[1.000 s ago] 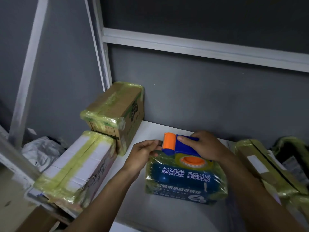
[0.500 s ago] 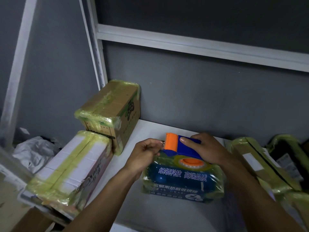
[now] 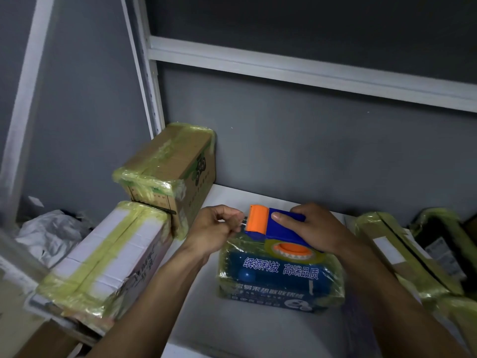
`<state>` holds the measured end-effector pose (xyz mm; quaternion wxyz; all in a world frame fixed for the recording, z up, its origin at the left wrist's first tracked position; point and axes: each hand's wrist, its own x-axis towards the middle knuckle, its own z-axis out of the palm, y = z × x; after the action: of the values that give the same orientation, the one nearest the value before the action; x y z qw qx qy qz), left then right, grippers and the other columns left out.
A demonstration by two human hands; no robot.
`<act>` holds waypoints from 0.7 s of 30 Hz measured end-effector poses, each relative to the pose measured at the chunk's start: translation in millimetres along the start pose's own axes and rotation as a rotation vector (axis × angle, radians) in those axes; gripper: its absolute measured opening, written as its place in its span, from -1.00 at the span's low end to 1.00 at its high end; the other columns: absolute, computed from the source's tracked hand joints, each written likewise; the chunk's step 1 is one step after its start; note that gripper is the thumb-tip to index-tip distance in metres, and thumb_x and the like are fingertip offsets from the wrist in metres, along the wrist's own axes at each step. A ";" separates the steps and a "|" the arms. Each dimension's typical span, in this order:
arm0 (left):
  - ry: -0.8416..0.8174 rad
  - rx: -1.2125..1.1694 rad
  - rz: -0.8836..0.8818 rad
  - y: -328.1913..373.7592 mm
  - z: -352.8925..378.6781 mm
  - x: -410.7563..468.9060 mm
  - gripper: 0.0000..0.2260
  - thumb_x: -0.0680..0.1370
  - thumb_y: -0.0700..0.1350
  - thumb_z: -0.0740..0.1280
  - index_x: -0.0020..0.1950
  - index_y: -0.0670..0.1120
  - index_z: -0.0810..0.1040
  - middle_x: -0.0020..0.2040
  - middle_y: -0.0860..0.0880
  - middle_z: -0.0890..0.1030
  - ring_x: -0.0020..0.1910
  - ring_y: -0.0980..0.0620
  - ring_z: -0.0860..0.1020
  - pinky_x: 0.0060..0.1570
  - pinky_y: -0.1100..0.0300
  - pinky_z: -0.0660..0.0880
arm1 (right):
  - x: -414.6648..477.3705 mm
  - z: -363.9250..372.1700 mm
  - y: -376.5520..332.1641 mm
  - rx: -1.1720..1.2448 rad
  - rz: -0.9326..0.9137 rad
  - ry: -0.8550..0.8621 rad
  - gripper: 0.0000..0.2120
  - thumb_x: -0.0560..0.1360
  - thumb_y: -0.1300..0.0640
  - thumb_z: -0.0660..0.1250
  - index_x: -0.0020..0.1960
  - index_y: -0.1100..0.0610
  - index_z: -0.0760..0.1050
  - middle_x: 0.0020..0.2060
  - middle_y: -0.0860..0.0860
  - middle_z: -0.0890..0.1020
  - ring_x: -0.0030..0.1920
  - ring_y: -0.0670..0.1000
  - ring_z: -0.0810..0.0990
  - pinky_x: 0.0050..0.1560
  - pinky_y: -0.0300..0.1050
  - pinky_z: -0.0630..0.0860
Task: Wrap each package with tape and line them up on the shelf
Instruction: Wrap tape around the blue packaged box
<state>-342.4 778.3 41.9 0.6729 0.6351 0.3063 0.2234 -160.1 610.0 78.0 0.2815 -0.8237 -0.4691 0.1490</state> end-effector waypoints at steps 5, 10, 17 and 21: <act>0.077 -0.097 -0.017 -3.3 -19.1 0.6 -0.97 0.54 -0.24 0.47 -0.10 -0.18 0.69 -0.30 0.01 0.68 -0.25 0.03 0.71 -0.21 0.29 0.62 | -1.0 -5.2 -8.9 -0.091 0.032 -0.012 -0.34 0.38 -0.56 0.15 -0.18 0.04 0.59 -0.37 -0.12 0.68 -0.34 -0.18 0.67 -0.28 -0.29 0.46; 0.107 -0.088 -0.055 -14.6 -36.2 -0.6 -0.97 0.53 -0.21 0.48 -0.10 -0.12 0.71 -0.23 -0.06 0.72 -0.18 0.02 0.72 -0.20 0.33 0.59 | 5.5 -9.6 -18.0 -0.199 0.051 -0.022 -0.28 0.33 -0.61 0.12 -0.14 0.02 0.61 -0.33 -0.10 0.68 -0.34 -0.17 0.65 -0.34 -0.28 0.46; 0.198 -0.135 -0.072 -28.7 -57.1 -0.2 -0.97 0.55 -0.29 0.45 -0.08 -0.19 0.67 -0.33 -0.02 0.69 -0.31 0.11 0.67 -0.27 0.37 0.55 | 16.6 -13.4 -23.6 -0.272 0.099 -0.099 -0.15 0.21 -0.69 0.13 -0.16 0.08 0.64 -0.32 -0.01 0.70 -0.28 -0.04 0.69 -0.09 0.02 0.67; 0.246 -0.109 -0.094 -37.2 -59.1 -1.3 -0.95 0.57 -0.29 0.44 -0.09 -0.18 0.66 -0.36 -0.01 0.68 -0.35 0.15 0.65 -0.33 0.38 0.53 | 20.9 -8.3 -29.1 -0.301 0.120 -0.103 -0.16 0.23 -0.71 0.19 -0.23 0.08 0.64 -0.40 -0.05 0.68 -0.36 -0.09 0.66 -0.24 -0.10 0.60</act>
<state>-387.8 816.4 4.9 0.6737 0.5501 0.4035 0.2841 -165.2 636.9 102.6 0.1211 -0.8744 -0.4500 0.1353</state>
